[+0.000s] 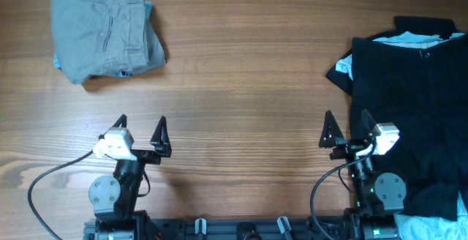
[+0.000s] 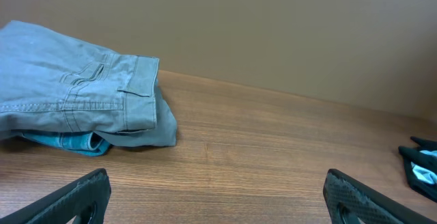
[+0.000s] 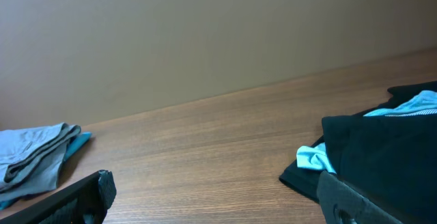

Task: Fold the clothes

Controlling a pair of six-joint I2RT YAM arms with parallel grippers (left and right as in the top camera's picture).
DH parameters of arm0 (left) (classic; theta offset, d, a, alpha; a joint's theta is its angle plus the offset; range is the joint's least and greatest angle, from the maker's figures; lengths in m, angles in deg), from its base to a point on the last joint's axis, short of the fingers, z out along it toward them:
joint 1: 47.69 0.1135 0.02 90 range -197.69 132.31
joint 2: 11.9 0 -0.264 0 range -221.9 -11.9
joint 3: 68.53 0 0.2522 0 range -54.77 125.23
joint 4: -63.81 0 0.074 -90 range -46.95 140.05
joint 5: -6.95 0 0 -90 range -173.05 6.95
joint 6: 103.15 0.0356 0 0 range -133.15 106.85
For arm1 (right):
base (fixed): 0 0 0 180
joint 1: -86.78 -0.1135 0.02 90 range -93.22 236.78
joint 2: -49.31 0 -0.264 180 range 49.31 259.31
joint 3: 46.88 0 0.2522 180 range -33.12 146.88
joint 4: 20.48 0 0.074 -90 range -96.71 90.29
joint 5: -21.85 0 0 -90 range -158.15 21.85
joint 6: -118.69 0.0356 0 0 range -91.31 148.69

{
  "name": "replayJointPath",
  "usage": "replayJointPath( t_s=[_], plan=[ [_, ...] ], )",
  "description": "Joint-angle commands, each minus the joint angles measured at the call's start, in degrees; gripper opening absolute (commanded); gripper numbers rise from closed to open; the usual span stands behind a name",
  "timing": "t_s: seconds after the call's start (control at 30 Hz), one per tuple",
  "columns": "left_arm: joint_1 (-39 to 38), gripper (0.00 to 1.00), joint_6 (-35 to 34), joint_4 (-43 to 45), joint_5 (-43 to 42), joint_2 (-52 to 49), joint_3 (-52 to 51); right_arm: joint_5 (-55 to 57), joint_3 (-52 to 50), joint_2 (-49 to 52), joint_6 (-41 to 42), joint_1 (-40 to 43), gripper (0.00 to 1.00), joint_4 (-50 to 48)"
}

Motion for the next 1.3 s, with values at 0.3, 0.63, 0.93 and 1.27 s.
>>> replayJointPath(
  t_s=[0.3,0.63,0.93,1.27],
  plan=[
    [-0.35,1.00,-0.50,0.20,-0.44,0.31,-0.50,-0.63,-0.04,0.02,0.42,0.28,1.00,-0.15],
    [-0.35,1.00,-0.50,0.20,-0.46,0.31,-0.50,-0.66,-0.04,0.02,0.42,0.28,1.00,-0.15],
    [-0.35,1.00,-0.50,0.20,-0.46,0.31,-0.50,-0.63,-0.04,0.02,0.42,0.28,1.00,-0.15],
    [-0.35,1.00,-0.52,0.22,-0.46,0.31,-0.50,1.09,-0.04,0.02,0.24,0.28,1.00,-0.09]
  ],
)
